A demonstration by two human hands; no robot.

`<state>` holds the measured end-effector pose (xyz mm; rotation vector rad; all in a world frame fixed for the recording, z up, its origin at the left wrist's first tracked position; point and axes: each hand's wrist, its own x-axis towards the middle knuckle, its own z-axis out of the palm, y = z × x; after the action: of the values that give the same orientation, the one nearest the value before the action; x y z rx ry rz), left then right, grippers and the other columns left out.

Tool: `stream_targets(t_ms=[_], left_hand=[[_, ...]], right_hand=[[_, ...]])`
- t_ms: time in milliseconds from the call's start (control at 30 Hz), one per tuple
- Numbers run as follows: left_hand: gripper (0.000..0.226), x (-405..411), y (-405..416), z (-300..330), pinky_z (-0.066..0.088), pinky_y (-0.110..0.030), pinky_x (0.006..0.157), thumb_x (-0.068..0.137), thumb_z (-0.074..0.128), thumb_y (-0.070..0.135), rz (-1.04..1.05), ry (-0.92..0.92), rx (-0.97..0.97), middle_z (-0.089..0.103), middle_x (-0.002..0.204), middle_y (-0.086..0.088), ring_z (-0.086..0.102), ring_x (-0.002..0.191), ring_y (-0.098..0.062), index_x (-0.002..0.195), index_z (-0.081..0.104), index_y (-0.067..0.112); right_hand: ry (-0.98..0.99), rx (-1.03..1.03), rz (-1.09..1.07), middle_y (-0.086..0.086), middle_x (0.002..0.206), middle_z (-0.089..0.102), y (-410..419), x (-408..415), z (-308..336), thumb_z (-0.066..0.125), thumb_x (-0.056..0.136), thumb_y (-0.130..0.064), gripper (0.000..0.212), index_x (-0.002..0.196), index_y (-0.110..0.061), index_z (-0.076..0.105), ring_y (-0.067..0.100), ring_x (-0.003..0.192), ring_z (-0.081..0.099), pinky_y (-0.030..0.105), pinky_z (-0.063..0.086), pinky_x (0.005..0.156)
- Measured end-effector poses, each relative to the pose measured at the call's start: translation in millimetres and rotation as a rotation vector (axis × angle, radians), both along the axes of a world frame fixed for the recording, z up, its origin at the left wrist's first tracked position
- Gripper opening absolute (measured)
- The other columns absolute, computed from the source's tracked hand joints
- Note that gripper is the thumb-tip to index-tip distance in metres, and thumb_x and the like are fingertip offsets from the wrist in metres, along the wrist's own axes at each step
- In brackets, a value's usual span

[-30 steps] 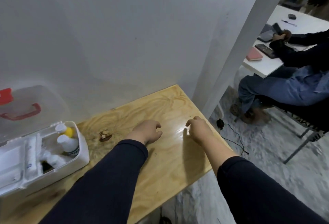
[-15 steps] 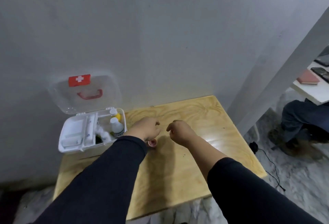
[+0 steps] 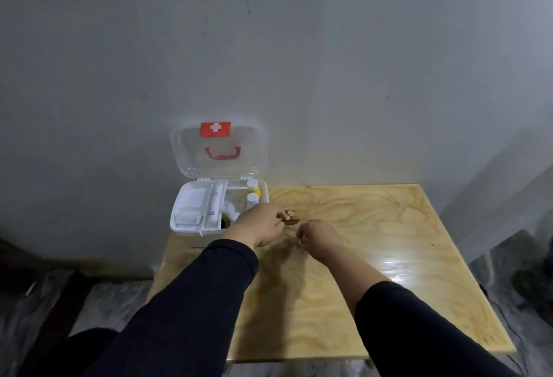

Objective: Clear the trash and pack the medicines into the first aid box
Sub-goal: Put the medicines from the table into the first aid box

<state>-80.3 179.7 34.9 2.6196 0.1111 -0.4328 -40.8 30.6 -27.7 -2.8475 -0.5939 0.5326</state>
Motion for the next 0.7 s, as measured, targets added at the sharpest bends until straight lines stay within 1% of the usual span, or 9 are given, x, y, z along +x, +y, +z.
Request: stream_targets(t_ms=[133, 233, 267, 333, 367, 400, 467, 567, 700], left_hand=[[0.033, 1.8, 8.2, 13.5, 0.051, -0.038, 0.096, 0.098, 0.047, 0.029, 0.001, -0.038, 0.021, 0.066, 0.124, -0.003, 0.060, 0.114, -0.025, 0.126, 0.063, 0.022], [0.038, 4.0, 20.8, 27.8, 0.047, -0.037, 0.100, 0.096, 0.048, 0.025, -0.017, -0.043, 0.074, 0.059, 0.136, -0.002, 0.056, 0.123, -0.025, 0.133, 0.058, 0.023], [0.039, 3.8, 27.0, 32.4, 0.048, -0.036, 0.099, 0.095, 0.048, 0.022, -0.024, -0.042, 0.103, 0.057, 0.138, -0.002, 0.056, 0.122, -0.026, 0.133, 0.057, 0.023], [0.039, 0.8, 41.5, 41.8, 0.050, -0.034, 0.092, 0.093, 0.049, 0.017, -0.040, -0.034, 0.165, 0.058, 0.133, -0.002, 0.059, 0.114, -0.028, 0.131, 0.057, 0.024], [0.039, -1.4, 50.3, 44.7, 0.050, -0.035, 0.091, 0.093, 0.049, 0.016, -0.044, -0.033, 0.191, 0.059, 0.131, -0.004, 0.060, 0.112, -0.028, 0.130, 0.058, 0.025], [0.040, -4.2, 60.1, 46.4, 0.050, -0.036, 0.094, 0.093, 0.050, 0.017, -0.041, -0.032, 0.212, 0.060, 0.130, -0.004, 0.059, 0.112, -0.028, 0.131, 0.057, 0.026], [0.044, -10.4, 81.7, 46.9, 0.046, -0.038, 0.102, 0.093, 0.055, 0.022, -0.024, -0.033, 0.267, 0.057, 0.136, -0.003, 0.056, 0.120, -0.028, 0.137, 0.053, 0.026], [0.056, -18.7, 115.9, 39.7, 0.042, -0.043, 0.105, 0.090, 0.061, 0.032, -0.065, -0.059, 0.408, 0.046, 0.145, -0.006, 0.048, 0.129, -0.029, 0.141, 0.045, 0.017], [0.087, -33.1, 155.4, 22.9, 0.037, -0.041, 0.111, 0.081, 0.070, 0.049, -0.036, -0.035, 0.429, 0.033, 0.154, -0.010, 0.039, 0.138, -0.029, 0.147, 0.029, 0.010]], right_hand=[[-0.076, 0.039, -0.013, 0.008, 0.110, 0.070, 10.0, 19.5, 36.4, 0.056, 0.089, -0.014, 0.024, 0.108, -0.019, 0.068, 0.028, 0.099, 0.066, 0.032, 0.053, 0.080], [-0.139, 0.088, -0.010, 0.008, 0.109, 0.071, 25.0, 32.1, 73.9, 0.058, 0.088, -0.015, 0.023, 0.108, -0.017, 0.069, 0.027, 0.098, 0.067, 0.032, 0.054, 0.079], [-0.163, 0.100, 0.001, 0.007, 0.111, 0.071, 31.3, 34.8, 86.2, 0.058, 0.088, -0.015, 0.024, 0.110, -0.016, 0.069, 0.027, 0.100, 0.066, 0.032, 0.053, 0.080], [-0.196, 0.132, 0.015, 0.006, 0.114, 0.070, 46.5, 38.2, 107.7, 0.059, 0.088, -0.014, 0.025, 0.111, -0.016, 0.069, 0.026, 0.103, 0.065, 0.030, 0.051, 0.079], [-0.203, 0.154, 0.018, 0.006, 0.115, 0.070, 55.7, 38.4, 115.8, 0.060, 0.087, -0.014, 0.026, 0.112, -0.016, 0.069, 0.026, 0.104, 0.065, 0.028, 0.050, 0.077], [-0.208, 0.179, 0.026, 0.006, 0.116, 0.070, 66.5, 37.6, 122.2, 0.060, 0.087, -0.014, 0.026, 0.112, -0.016, 0.069, 0.026, 0.105, 0.064, 0.028, 0.049, 0.078], [-0.198, 0.218, 0.056, 0.007, 0.119, 0.069, 90.5, 32.9, 129.1, 0.062, 0.087, -0.013, 0.027, 0.113, -0.014, 0.069, 0.025, 0.108, 0.063, 0.028, 0.049, 0.086], [-0.167, 0.233, 0.079, 0.008, 0.123, 0.066, 128.6, 22.7, 125.7, 0.062, 0.088, -0.017, 0.030, 0.118, -0.016, 0.066, 0.026, 0.112, 0.061, 0.029, 0.048, 0.091], [-0.126, 0.240, 0.106, 0.010, 0.123, 0.066, 176.4, 13.5, 102.7, 0.061, 0.089, -0.017, 0.030, 0.119, -0.015, 0.064, 0.028, 0.111, 0.061, 0.035, 0.049, 0.094]])
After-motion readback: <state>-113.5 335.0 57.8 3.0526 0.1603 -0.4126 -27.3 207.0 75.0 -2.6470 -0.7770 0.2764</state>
